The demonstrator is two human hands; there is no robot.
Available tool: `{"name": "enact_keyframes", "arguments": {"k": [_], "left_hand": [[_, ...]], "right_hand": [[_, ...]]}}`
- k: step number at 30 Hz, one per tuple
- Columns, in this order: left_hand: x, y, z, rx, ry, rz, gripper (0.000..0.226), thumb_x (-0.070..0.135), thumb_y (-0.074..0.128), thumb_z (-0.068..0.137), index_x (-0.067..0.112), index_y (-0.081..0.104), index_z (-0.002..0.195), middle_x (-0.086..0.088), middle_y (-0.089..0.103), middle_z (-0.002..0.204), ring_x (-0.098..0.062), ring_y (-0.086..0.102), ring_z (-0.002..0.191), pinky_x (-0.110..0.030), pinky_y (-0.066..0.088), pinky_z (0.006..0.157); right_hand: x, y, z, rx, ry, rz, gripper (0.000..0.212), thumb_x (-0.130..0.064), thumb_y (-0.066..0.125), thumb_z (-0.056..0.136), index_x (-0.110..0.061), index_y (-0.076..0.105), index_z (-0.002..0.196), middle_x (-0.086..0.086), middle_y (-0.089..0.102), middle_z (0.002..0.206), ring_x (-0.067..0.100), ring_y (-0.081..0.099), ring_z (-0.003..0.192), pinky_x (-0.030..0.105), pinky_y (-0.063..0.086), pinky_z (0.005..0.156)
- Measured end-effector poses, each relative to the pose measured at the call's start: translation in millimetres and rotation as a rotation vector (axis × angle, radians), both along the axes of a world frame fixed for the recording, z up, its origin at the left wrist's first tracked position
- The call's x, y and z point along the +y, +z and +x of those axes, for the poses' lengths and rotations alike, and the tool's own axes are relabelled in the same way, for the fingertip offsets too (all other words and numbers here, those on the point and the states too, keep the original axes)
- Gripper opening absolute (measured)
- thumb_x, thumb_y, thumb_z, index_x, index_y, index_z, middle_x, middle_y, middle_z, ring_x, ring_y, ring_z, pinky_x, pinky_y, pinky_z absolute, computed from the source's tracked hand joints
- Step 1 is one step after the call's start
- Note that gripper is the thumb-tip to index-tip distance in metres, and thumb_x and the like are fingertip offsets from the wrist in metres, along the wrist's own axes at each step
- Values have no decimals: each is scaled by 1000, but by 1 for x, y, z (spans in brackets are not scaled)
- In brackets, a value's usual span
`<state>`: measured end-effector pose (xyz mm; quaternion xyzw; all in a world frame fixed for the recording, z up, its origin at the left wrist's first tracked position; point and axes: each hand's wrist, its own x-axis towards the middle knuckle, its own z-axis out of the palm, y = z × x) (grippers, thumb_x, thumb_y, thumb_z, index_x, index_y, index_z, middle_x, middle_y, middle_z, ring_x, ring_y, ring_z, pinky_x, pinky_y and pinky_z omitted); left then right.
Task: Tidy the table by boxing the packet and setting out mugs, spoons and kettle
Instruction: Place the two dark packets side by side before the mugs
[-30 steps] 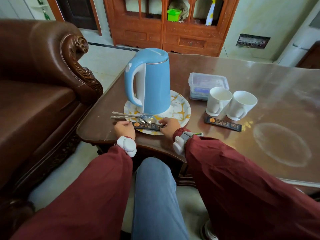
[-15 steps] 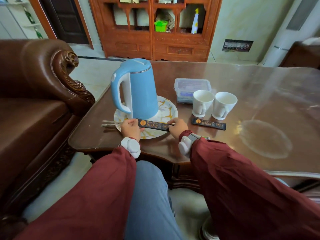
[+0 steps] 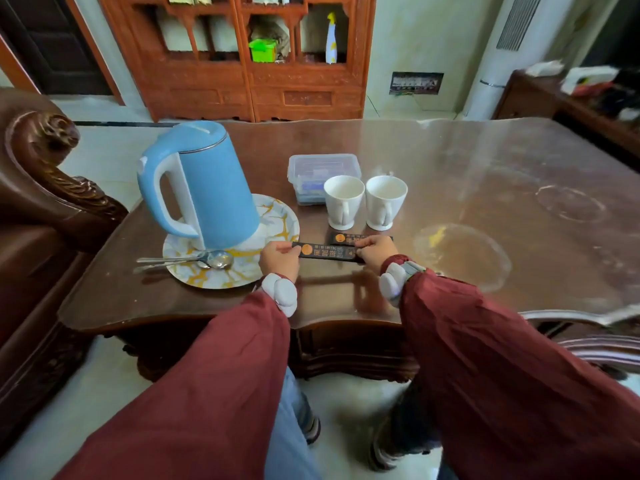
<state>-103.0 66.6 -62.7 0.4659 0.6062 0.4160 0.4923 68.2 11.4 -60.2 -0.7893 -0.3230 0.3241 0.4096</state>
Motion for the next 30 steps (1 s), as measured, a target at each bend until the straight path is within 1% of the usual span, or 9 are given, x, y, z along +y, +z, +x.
{"name": "enact_keyframes", "arguments": {"k": [3, 8, 10, 12, 14, 19, 25, 27, 30], "left_hand": [[-7, -2, 22, 129, -66, 31, 24, 13, 70, 80, 3, 72, 101, -16, 71, 106, -37, 68, 97, -45, 55, 89], [-8, -5, 51, 206, -112, 27, 24, 14, 69, 83, 3, 73, 104, -13, 71, 112, -29, 64, 106, -21, 42, 86], [-5, -7, 57, 225, -126, 20, 27, 14, 69, 83, 1, 72, 106, -13, 71, 114, -28, 63, 108, -23, 43, 87], [-3, -9, 63, 248, -133, 13, 27, 14, 68, 84, 1, 72, 107, -14, 71, 114, -28, 64, 108, -26, 45, 91], [0, -11, 69, 281, -137, 3, 25, 16, 67, 85, 3, 73, 106, -12, 71, 114, -28, 63, 108, -28, 45, 92], [5, -16, 69, 372, -170, -21, 23, 19, 65, 87, 8, 73, 105, -10, 70, 116, -28, 62, 108, -28, 45, 88], [13, -21, 62, 319, -208, -46, 27, 22, 66, 85, 13, 66, 111, -11, 70, 113, -31, 67, 101, -38, 52, 94], [15, -22, 61, 299, -245, -59, 38, 22, 66, 85, 12, 62, 122, -9, 68, 119, -30, 67, 103, -42, 51, 97], [16, -23, 63, 267, -257, -79, 35, 22, 65, 86, 13, 66, 120, -14, 69, 117, -34, 65, 108, -44, 51, 98]], "right_hand": [[-9, -8, 18, 10, -83, -2, 30, 3, 55, 77, -23, 55, 63, 13, 65, 96, 35, 64, 97, 46, 52, 92], [-21, -15, 46, -34, -214, -26, 14, -9, 67, 72, -19, 70, 80, 11, 73, 93, 25, 66, 87, 32, 54, 85], [-21, -17, 56, -24, -237, -46, 10, -11, 65, 71, -18, 70, 74, 8, 71, 81, 24, 65, 78, 34, 56, 83], [-20, -19, 60, -18, -247, -53, 16, -9, 61, 73, -14, 73, 83, 6, 66, 76, 23, 63, 75, 38, 56, 84], [-17, -21, 64, -28, -251, -56, 25, -8, 59, 74, -11, 73, 94, 9, 69, 80, 23, 62, 78, 34, 55, 85], [-15, -22, 63, -18, -321, -49, 22, -15, 64, 75, -15, 72, 95, 9, 73, 100, 26, 65, 97, 27, 48, 84], [-12, -29, 59, -45, -321, -43, 21, -13, 60, 79, -14, 71, 97, 12, 72, 101, 28, 65, 99, 31, 50, 88], [-12, -31, 60, -51, -312, -35, 21, -12, 59, 80, -13, 70, 99, 13, 72, 101, 29, 65, 99, 32, 50, 89], [-13, -32, 61, -61, -290, -30, 22, -13, 60, 81, -12, 71, 100, 12, 73, 99, 28, 65, 97, 30, 50, 87]]}}
